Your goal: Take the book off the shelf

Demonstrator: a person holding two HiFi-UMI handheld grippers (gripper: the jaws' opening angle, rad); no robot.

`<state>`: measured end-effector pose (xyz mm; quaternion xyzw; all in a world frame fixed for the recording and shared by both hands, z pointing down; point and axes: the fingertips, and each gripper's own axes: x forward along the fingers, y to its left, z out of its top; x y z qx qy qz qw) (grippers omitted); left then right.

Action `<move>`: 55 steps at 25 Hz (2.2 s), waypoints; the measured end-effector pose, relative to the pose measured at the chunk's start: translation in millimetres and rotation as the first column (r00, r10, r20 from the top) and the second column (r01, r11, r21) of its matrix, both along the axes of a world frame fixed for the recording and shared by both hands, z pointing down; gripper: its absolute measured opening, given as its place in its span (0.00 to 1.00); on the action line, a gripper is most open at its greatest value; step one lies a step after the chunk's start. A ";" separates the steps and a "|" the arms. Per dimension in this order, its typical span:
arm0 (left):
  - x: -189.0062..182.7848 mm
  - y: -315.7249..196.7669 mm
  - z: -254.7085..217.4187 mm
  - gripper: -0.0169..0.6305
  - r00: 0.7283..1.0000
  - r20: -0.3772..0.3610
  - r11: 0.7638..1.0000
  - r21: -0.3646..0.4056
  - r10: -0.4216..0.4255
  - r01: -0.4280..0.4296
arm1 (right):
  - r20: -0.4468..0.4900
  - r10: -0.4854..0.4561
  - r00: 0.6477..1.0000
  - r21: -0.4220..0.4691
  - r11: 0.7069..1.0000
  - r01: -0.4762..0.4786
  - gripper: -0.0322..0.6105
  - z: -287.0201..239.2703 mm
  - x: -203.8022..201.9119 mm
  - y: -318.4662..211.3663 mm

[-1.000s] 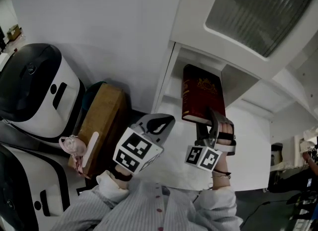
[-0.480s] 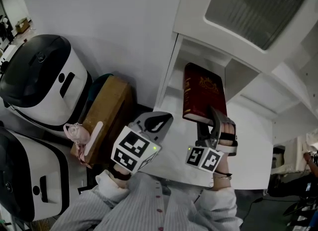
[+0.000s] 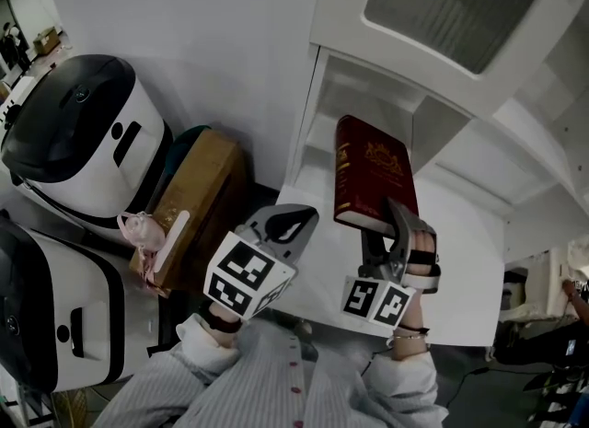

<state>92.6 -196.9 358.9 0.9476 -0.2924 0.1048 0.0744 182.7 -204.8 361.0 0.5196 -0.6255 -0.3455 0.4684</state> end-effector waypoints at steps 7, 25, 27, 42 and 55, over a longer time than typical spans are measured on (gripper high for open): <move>12.4 13.6 1.4 0.04 1.000 0.010 1.000 -0.011 -0.005 0.005 | 0.106 -0.025 0.994 -0.007 1.000 0.026 0.41 -13.9 2.3 23.5; 60.2 40.4 7.4 0.04 0.998 0.033 0.999 -0.018 0.044 -0.043 | 0.620 -0.084 0.780 -0.023 0.992 0.125 0.40 -36.7 35.7 78.5; 65.1 41.6 8.4 0.04 0.998 0.034 0.998 -0.019 0.053 -0.053 | 0.686 -0.081 0.723 -0.012 0.992 0.123 0.40 -37.3 41.5 82.3; 78.4 30.7 11.4 0.04 0.995 0.030 0.995 -0.026 0.095 -0.094 | 0.920 0.058 0.386 -0.081 0.996 0.044 0.40 -18.7 80.6 98.7; 77.3 12.3 10.4 0.04 0.994 0.026 0.994 -0.019 0.107 -0.107 | 0.942 0.092 0.323 -0.097 0.995 -0.001 0.40 -12.4 90.6 95.4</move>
